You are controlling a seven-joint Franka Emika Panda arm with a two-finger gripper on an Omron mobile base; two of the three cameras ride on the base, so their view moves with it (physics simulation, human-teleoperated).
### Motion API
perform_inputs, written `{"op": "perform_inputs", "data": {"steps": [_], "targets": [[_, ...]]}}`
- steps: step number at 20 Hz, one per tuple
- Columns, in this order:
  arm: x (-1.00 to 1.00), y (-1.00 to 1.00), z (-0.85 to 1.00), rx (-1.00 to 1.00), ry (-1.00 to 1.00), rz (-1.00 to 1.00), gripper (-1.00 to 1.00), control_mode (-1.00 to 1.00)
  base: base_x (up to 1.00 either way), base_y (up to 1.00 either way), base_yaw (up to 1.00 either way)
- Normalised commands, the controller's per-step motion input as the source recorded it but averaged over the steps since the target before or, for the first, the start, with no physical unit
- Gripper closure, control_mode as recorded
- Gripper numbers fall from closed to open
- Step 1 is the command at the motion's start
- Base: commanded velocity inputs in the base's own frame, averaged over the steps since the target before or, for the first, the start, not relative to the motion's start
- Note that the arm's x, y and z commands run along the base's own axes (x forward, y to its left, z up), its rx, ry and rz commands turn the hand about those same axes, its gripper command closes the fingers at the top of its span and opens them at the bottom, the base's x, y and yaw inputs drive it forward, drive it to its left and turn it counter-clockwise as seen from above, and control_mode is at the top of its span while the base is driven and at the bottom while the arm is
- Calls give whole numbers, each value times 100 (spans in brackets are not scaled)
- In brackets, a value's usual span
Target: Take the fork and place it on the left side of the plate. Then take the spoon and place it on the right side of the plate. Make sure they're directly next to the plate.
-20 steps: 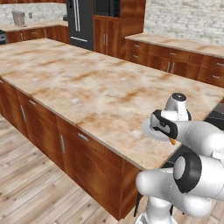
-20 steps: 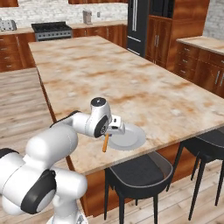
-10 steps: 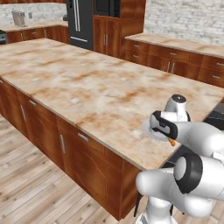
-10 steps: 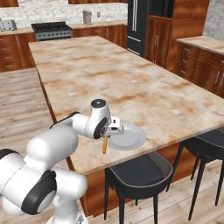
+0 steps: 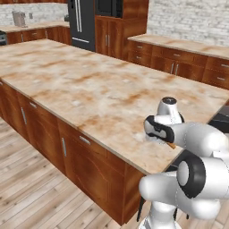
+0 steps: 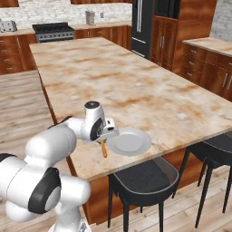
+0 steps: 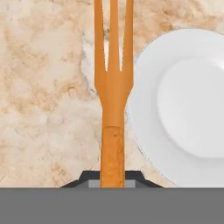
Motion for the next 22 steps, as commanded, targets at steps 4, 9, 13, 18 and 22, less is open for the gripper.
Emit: {"op": "perform_inputs", "data": {"steps": [4,9,13,18,22], "targets": [[9,39,-34,-5,5,2,100,-100,0,0,0],[20,9,-42,0,3,7,100,-100,0,0,0],[20,-2,-23,1,31,10,100,-100,0,0,0],[28,-9,-21,4,25,11,100,-100,0,0,0],[22,-2,-14,3,15,5,100,-100,0,0,0]]}}
